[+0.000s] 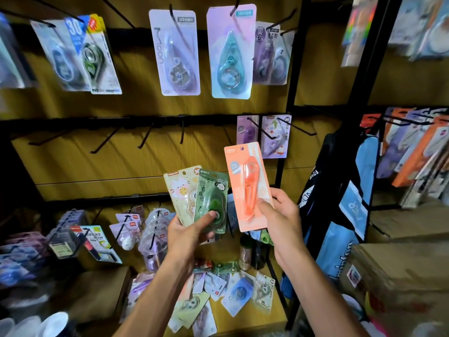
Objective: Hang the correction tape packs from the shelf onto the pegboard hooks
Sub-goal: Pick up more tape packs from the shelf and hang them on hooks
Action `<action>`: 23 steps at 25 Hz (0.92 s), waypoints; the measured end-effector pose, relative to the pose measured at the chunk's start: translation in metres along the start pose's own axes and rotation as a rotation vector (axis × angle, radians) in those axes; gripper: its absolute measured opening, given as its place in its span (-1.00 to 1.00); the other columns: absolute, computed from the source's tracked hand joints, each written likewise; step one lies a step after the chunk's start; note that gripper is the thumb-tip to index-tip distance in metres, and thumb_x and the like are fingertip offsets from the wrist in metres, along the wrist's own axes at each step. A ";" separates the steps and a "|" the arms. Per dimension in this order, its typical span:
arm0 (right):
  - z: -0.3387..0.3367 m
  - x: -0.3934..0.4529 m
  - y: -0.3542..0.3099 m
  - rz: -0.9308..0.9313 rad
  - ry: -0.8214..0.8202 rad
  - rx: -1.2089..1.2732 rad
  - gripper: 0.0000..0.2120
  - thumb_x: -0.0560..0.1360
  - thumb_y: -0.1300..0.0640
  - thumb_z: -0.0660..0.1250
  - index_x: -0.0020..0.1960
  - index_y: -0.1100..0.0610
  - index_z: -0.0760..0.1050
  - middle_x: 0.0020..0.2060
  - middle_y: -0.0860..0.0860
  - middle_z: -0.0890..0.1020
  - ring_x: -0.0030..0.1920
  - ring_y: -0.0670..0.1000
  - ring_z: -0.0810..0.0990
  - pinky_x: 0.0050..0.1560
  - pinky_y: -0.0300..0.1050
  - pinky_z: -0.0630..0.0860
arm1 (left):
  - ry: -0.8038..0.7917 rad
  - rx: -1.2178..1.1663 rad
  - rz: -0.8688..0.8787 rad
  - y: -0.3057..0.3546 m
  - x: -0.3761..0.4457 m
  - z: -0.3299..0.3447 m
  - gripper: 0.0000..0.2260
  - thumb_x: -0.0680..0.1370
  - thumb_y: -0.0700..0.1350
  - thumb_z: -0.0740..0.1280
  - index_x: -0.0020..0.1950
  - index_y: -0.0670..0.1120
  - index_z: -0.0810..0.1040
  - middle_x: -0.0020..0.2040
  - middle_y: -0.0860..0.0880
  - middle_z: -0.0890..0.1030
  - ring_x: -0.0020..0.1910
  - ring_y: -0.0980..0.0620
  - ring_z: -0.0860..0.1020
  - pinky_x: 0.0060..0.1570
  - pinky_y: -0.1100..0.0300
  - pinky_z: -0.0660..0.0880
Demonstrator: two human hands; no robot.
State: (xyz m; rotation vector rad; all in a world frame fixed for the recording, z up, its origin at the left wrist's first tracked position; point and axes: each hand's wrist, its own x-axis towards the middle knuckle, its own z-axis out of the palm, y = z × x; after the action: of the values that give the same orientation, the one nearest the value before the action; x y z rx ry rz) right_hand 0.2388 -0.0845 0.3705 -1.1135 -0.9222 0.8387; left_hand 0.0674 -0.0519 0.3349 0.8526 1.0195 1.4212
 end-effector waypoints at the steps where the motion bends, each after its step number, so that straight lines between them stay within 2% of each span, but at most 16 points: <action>1: 0.003 0.001 0.002 -0.002 -0.006 -0.013 -0.80 0.56 0.31 0.28 0.02 0.04 0.56 -0.10 0.01 0.73 -0.09 0.06 0.71 -0.12 0.01 0.62 | 0.003 0.005 -0.002 0.000 0.001 -0.001 -0.63 0.35 -0.23 0.55 0.09 -0.08 0.53 -0.05 -0.07 0.71 -0.21 0.01 0.71 -0.29 0.19 0.63; 3: 0.009 0.002 0.003 -0.012 -0.015 -0.030 -0.81 0.55 0.29 0.28 0.02 0.04 0.56 -0.09 0.00 0.73 -0.06 0.06 0.70 -0.08 0.04 0.61 | 0.012 0.012 0.001 0.000 0.002 -0.004 -0.65 0.37 -0.23 0.55 0.07 -0.07 0.53 -0.06 -0.06 0.71 -0.21 0.01 0.71 -0.26 0.16 0.62; 7: 0.011 -0.001 0.002 -0.031 -0.014 0.016 -0.83 0.54 0.31 0.29 0.05 0.11 0.57 -0.10 0.03 0.72 -0.11 0.02 0.70 -0.23 -0.15 0.58 | 0.030 0.029 0.006 0.000 0.005 -0.011 -0.66 0.37 -0.24 0.55 0.09 -0.10 0.54 -0.08 -0.07 0.72 -0.17 -0.06 0.71 -0.24 0.13 0.62; 10: 0.011 -0.005 0.000 -0.029 -0.015 0.071 -0.83 0.55 0.33 0.29 0.09 0.16 0.56 -0.09 0.03 0.73 -0.14 -0.03 0.70 -0.29 -0.21 0.58 | 0.036 0.024 -0.003 -0.001 0.008 -0.014 -0.62 0.36 -0.23 0.55 0.12 -0.12 0.53 -0.08 -0.07 0.73 -0.16 -0.06 0.72 -0.25 0.14 0.63; 14: 0.017 0.002 -0.001 -0.015 -0.017 -0.009 -0.83 0.57 0.25 0.29 0.09 0.05 0.56 -0.06 -0.04 0.72 -0.07 -0.02 0.71 -0.15 -0.09 0.63 | 0.026 0.028 -0.003 0.000 0.008 -0.014 -0.64 0.36 -0.23 0.55 0.08 -0.11 0.53 -0.07 -0.07 0.71 -0.19 -0.04 0.71 -0.23 0.12 0.62; 23: 0.026 0.006 0.005 0.001 0.064 0.012 -0.83 0.55 0.26 0.30 0.08 0.05 0.56 -0.06 -0.03 0.72 -0.08 0.00 0.71 -0.17 0.00 0.65 | 0.023 0.011 -0.002 0.002 0.017 -0.018 -0.61 0.34 -0.23 0.56 0.10 -0.11 0.52 -0.04 -0.09 0.71 -0.16 -0.05 0.72 -0.23 0.16 0.64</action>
State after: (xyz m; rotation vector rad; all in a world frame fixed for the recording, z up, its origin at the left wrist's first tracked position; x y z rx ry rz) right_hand 0.2170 -0.0686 0.3710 -1.1240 -0.8625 0.8047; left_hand 0.0482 -0.0367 0.3296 0.8448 1.0462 1.4282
